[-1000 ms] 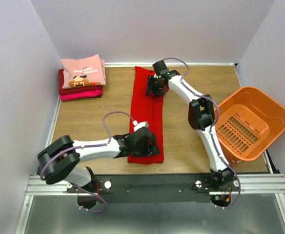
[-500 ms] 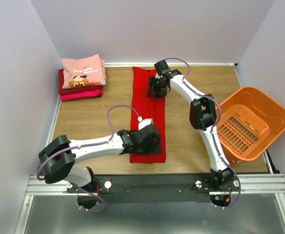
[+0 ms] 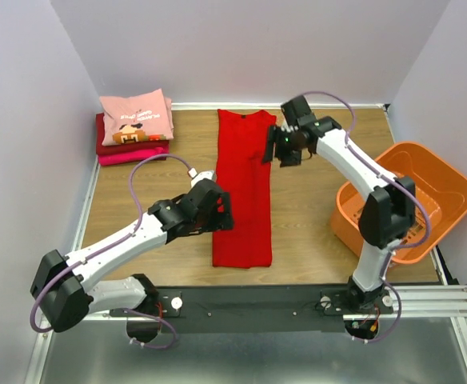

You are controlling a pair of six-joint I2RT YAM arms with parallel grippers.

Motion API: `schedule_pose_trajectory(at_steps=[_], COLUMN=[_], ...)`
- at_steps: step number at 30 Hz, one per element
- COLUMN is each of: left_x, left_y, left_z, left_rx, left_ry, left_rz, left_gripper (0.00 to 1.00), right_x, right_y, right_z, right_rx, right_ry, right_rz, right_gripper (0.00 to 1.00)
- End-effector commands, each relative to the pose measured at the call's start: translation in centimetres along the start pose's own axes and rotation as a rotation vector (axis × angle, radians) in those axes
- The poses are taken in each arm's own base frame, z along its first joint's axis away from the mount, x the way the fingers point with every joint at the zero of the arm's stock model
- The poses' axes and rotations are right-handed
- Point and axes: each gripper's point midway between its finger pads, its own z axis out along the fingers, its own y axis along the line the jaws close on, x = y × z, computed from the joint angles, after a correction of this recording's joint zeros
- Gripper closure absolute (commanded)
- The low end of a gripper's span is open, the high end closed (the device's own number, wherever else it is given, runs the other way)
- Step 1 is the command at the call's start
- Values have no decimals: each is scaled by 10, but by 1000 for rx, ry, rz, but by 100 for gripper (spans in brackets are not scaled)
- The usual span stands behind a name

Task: Fold and stack the t-shirts
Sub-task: Fold the tshirt

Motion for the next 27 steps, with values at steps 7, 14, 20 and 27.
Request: schedule_pose_trajectory(at_steps=[7,14,20,27], left_x=[46,62,78,103], left_y=[42,44,49,60], left_z=[8,17,20,21], left_rx=[-78,-44,-46,-48], left_ry=[156,224,282,356], left_rz=[8,23,14,2], left_gripper=[6,9,15,21], right_x=[157,207,248,280], right_y=[-44,-35,-29,-23], right_z=[4,-8,-20,-24], right_rx=[87,24,6,9], right_ry=[289,404,489,569], right_rz=[78,104,103,91], right_gripper=[30,32,33,37])
